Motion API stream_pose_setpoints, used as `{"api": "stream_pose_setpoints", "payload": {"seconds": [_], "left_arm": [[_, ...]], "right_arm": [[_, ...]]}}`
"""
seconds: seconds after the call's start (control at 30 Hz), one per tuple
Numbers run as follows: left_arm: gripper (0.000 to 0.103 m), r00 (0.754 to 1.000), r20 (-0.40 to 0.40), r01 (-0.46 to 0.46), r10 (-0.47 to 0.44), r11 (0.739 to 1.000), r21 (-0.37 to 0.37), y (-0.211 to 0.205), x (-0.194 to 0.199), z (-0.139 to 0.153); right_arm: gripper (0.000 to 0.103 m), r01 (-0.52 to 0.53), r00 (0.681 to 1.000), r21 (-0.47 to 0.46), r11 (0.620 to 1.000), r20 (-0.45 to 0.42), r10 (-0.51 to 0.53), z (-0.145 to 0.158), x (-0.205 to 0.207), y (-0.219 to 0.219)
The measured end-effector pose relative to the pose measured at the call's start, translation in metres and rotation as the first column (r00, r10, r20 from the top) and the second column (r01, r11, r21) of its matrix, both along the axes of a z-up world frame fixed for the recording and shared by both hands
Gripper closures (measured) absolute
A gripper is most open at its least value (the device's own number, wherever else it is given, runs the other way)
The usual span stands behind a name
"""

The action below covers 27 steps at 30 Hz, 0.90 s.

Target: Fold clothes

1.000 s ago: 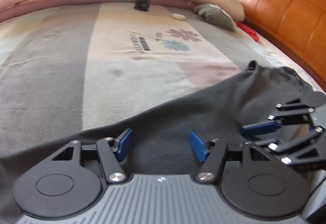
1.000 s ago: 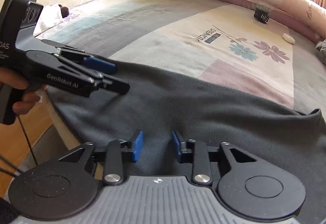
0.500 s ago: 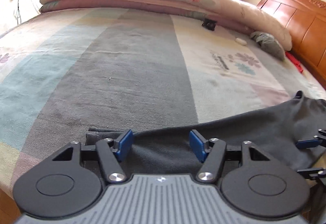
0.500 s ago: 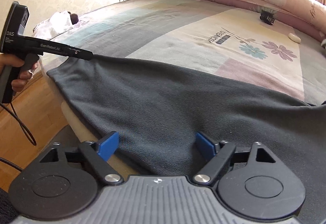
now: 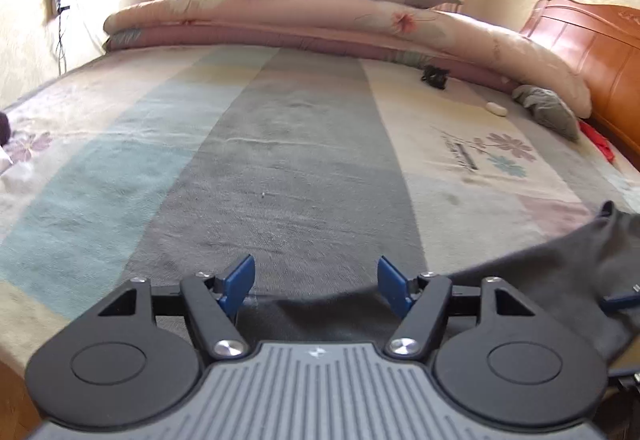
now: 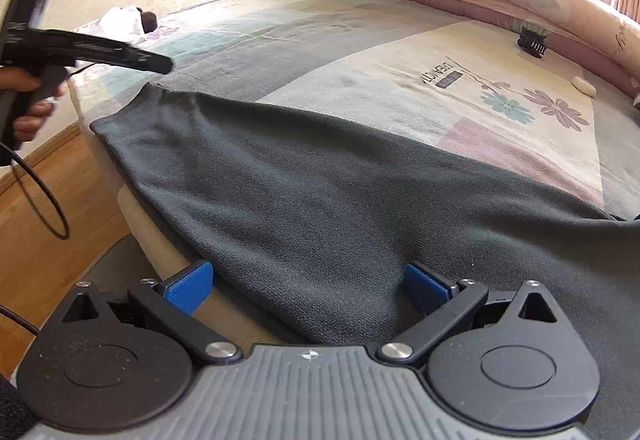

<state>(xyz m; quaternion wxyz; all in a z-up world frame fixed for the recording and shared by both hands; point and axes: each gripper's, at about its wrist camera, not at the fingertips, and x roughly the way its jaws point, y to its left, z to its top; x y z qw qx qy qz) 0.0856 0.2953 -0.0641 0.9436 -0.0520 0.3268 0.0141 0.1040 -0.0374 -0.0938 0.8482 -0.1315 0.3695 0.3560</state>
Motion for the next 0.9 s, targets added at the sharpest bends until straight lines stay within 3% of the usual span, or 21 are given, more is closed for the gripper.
{"api": "stream_pose_setpoints", "payload": {"seconds": [0.13,0.27,0.47,0.6,0.7,0.8,0.9], "left_arm": [[0.034,0.996,-0.020,0.091,-0.091,0.996,0.004,-0.015,-0.034,-0.004],[0.033,0.985,-0.074,0.150,-0.157,0.984,-0.092,-0.021,-0.049,-0.024],[0.034,0.993,-0.114,-0.014,0.011,0.999,-0.029,0.002,-0.056,-0.019],[0.032,0.998,-0.045,0.036,-0.038,0.998,-0.048,0.002,-0.048,-0.006],[0.031,0.996,-0.040,0.082,-0.084,0.995,-0.051,-0.008,-0.029,-0.012],[0.031,0.996,-0.088,0.020,-0.025,0.998,-0.055,-0.003,-0.002,-0.034],[0.031,0.998,-0.054,-0.018,0.015,0.998,-0.068,0.004,0.009,-0.034]], "right_arm": [[0.000,0.006,1.000,-0.031,0.999,0.022,-0.005,-0.001,-0.003,0.006],[0.000,0.011,0.999,-0.044,0.999,0.037,-0.010,-0.002,-0.005,0.008],[0.000,0.018,0.997,-0.042,0.999,0.071,-0.015,-0.005,-0.010,0.008],[0.000,0.027,0.999,-0.022,0.999,0.046,-0.026,0.001,-0.007,0.005],[0.000,0.078,0.997,0.039,0.996,-0.007,-0.077,0.010,-0.002,-0.006],[0.000,0.140,0.990,0.078,0.987,-0.026,-0.139,0.018,0.003,-0.019],[0.000,0.191,0.982,0.121,0.974,-0.026,-0.189,0.024,0.006,-0.034]]}}
